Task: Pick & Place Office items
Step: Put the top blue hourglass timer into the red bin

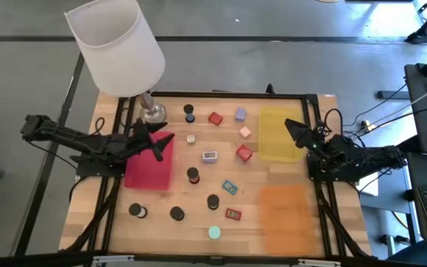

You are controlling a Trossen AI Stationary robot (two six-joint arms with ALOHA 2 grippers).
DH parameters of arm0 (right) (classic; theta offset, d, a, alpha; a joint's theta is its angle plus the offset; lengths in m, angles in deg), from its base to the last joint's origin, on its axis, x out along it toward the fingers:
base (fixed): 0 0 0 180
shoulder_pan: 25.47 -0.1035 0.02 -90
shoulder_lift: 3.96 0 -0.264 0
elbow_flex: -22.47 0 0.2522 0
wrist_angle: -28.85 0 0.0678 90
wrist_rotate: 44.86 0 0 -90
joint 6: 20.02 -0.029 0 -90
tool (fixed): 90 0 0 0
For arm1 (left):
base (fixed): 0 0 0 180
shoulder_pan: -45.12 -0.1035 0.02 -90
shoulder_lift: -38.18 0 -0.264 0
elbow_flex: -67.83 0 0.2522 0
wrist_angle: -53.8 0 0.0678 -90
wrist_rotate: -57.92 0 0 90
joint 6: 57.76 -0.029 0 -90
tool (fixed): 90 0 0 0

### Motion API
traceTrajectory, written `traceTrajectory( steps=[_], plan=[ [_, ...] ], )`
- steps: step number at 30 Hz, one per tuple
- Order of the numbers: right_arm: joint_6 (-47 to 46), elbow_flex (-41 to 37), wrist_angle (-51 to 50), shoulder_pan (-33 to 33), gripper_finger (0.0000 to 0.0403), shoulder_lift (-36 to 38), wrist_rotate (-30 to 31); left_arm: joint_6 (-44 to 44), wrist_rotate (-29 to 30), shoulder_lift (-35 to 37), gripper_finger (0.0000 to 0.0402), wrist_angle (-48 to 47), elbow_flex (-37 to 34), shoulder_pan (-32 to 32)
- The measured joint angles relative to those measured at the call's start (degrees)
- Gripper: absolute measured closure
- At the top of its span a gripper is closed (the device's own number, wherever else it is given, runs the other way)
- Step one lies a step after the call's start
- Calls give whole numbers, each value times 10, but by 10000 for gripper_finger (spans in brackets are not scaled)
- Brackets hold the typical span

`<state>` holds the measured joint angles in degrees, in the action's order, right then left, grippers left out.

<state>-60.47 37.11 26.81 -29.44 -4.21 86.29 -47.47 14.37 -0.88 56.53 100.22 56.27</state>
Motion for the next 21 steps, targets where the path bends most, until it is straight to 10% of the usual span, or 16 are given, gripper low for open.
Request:
traceTrajectory(
  steps=[9,21],
  plan=[
    [6,0,0,0,121,0,0,41,77,-96,121,1,39,-52],
    [6,0,0,0,121,0,0,205,-36,-211,121,84,48,-217]
  ],
)
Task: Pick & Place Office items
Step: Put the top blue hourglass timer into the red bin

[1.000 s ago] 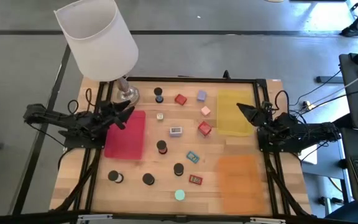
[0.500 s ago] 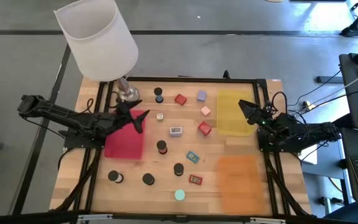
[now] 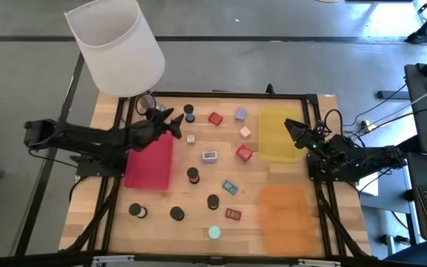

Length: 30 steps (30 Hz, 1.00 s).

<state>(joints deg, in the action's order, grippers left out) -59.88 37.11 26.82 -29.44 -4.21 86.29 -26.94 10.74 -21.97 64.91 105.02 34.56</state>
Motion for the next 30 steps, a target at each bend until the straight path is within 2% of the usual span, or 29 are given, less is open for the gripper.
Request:
traceTrajectory(
  steps=[3,6,10,13,17,21,30],
  plan=[
    [0,0,0,0,121,0,0,34,-16,-36,121,1,40,-30],
    [0,0,0,0,121,0,0,15,-63,-83,121,-44,105,-54],
    [0,0,0,0,121,0,0,7,-83,-149,121,-231,226,-80],
    [0,0,0,0,121,0,0,57,-87,-193,121,-365,311,-98],
    [-1,0,0,0,121,0,0,114,-120,-232,121,-483,396,-114],
    [-1,0,0,0,121,0,0,141,-145,-257,121,-549,438,-118],
    [-1,0,0,0,121,0,0,218,-187,-282,121,-599,442,-117]
  ],
)
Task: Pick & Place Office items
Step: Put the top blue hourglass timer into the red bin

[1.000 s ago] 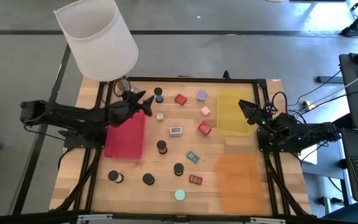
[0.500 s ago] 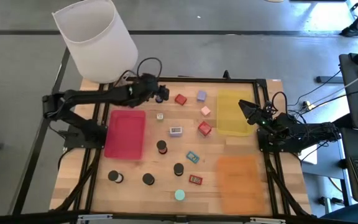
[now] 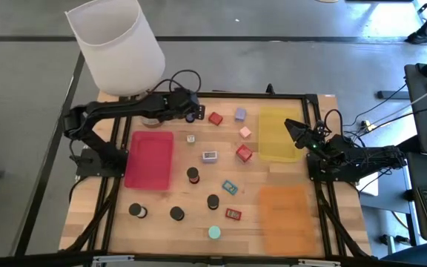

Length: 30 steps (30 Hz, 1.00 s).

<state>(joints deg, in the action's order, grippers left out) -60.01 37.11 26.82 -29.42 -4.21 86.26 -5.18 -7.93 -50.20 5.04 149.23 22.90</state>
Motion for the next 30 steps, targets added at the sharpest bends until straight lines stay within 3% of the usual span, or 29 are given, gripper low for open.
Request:
traceTrajectory(
  steps=[5,13,24,30],
  plan=[
    [0,0,0,0,121,0,0,2,0,-9,121,-8,0,4],
    [0,0,0,0,121,0,0,-26,79,-21,121,-14,-1,12],
    [1,0,0,0,121,0,0,-48,93,-56,121,-14,-1,20],
    [1,0,0,0,121,0,0,-28,70,-56,112,-19,-1,20]
  ],
)
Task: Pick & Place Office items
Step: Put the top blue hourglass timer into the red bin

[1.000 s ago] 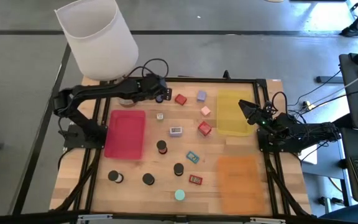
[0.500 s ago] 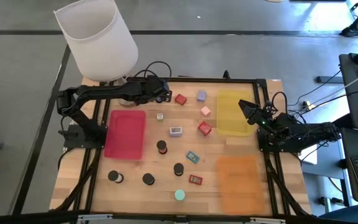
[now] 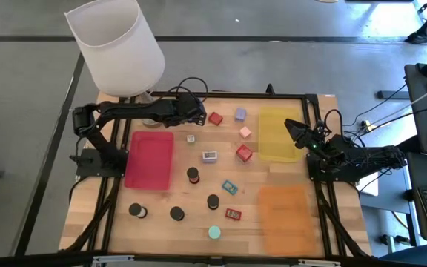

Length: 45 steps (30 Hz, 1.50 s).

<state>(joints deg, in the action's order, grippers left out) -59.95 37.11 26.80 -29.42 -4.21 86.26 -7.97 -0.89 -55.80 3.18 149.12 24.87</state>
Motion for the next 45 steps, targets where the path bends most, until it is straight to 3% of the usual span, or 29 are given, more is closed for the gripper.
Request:
traceTrajectory(
  steps=[7,17,30,40,45],
  plan=[
    [0,0,0,0,121,0,0,39,-6,0,71,-15,0,-15],
    [0,0,0,0,121,0,0,66,-57,-24,68,-17,0,-49],
    [0,0,0,0,121,0,0,17,10,-55,68,39,0,-55],
    [0,0,0,0,121,0,0,19,-24,-78,68,57,0,-69],
    [0,0,0,0,121,0,0,19,-11,-78,71,58,0,-69]
  ],
)
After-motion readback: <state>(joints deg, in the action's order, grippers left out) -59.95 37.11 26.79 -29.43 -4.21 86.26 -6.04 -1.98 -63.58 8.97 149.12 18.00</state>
